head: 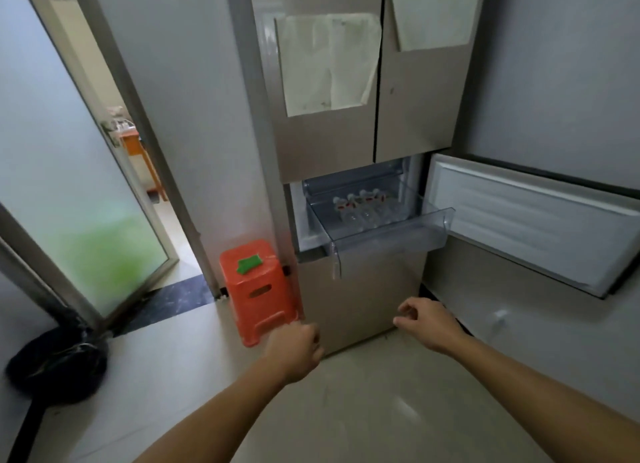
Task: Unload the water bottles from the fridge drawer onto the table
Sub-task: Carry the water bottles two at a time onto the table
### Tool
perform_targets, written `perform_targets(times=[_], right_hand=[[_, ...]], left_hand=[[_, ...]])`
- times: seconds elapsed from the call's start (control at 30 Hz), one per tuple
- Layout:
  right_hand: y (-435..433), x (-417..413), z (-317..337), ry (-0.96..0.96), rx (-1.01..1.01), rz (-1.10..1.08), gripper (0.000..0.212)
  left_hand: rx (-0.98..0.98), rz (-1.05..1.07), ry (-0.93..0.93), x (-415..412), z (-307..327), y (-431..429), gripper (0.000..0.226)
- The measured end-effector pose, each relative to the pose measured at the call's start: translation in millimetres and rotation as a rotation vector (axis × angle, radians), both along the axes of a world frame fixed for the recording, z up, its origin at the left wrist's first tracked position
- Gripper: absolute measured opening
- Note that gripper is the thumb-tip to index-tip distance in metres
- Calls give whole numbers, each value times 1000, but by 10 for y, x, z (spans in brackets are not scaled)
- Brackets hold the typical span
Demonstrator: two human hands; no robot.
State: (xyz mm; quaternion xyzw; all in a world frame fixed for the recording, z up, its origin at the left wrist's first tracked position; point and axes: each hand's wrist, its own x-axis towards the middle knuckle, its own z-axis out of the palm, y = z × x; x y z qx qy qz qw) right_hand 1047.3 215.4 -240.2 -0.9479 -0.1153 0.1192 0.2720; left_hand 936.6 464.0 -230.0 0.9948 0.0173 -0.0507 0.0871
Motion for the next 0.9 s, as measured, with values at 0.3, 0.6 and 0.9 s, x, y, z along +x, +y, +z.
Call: perform_targets(times=[0.3, 0.6, 0.9], right_hand=[[-135, 1983, 39, -14, 55, 52, 34], [615, 3403, -97, 1, 33, 139, 27], [1484, 4530, -539, 59, -253, 186, 34]], left_hand=[[-28, 69, -8, 1819, -2, -173, 19], [-148, 233, -68, 2941, -265, 205, 18], [-201, 316, 41, 3838, -733, 521, 34]])
